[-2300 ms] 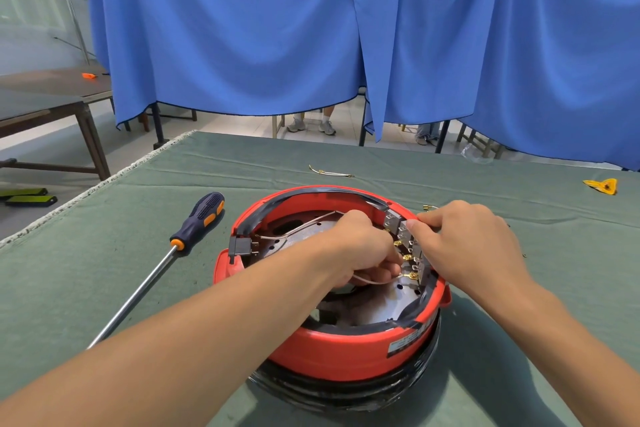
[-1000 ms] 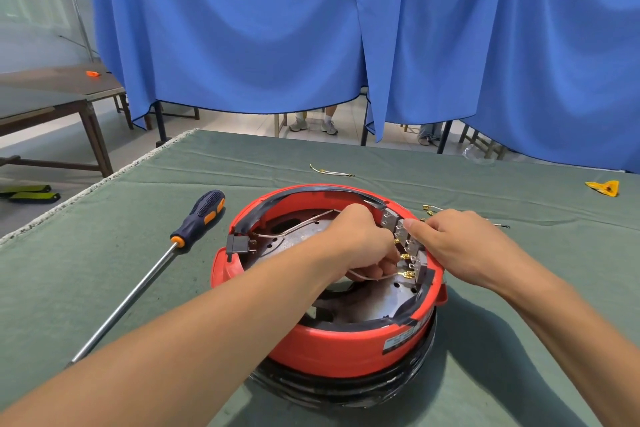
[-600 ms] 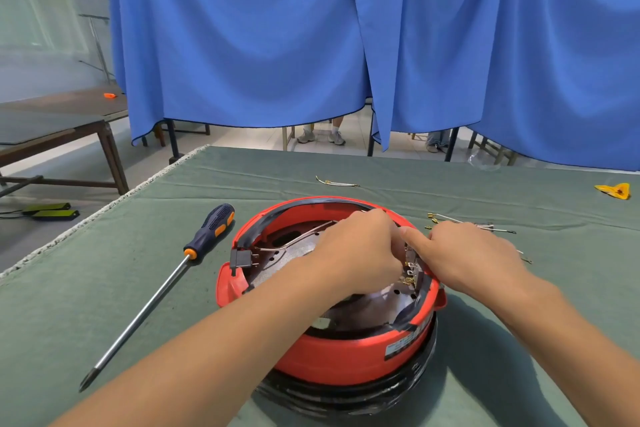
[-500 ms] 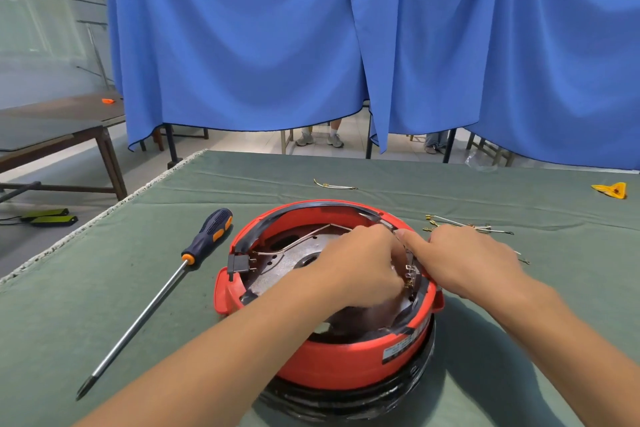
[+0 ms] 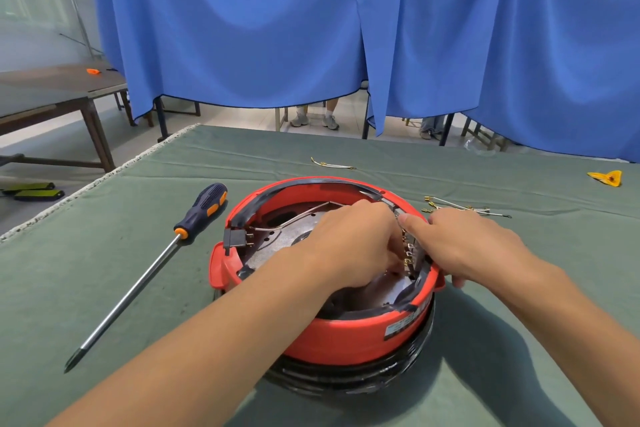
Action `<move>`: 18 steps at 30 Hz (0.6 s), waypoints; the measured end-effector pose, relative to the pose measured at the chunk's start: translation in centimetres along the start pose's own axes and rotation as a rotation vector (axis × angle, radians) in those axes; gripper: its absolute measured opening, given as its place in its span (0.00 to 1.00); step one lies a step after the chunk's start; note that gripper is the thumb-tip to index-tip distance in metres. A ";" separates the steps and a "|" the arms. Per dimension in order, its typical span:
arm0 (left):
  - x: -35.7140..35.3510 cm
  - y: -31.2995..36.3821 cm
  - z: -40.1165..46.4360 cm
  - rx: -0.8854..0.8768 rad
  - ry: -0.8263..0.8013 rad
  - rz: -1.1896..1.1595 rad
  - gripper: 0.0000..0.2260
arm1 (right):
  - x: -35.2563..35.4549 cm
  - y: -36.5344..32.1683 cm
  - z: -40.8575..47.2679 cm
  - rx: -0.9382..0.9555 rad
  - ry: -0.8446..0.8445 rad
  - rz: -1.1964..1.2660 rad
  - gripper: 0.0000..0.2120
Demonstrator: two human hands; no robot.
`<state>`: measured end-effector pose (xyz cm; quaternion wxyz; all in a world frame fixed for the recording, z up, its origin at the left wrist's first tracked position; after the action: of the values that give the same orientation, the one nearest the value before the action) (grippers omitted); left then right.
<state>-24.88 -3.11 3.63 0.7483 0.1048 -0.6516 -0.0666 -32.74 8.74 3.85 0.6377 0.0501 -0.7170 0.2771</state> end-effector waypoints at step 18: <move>0.2 0.1 -0.3 0.009 0.028 0.027 0.04 | -0.1 0.0 0.0 0.009 -0.041 0.072 0.31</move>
<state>-24.55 -3.06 3.80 0.7577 0.1001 -0.6428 -0.0520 -32.73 8.75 3.74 0.6123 0.0327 -0.7299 0.3022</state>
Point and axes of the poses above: each hand's wrist, its own z-axis towards the middle knuckle, its own x-axis out of the back of the hand, y = z × x, the point moved 1 cm from there along z, towards the middle knuckle, and after that the axes turned 9 degrees about z, right-handed, at the moved point
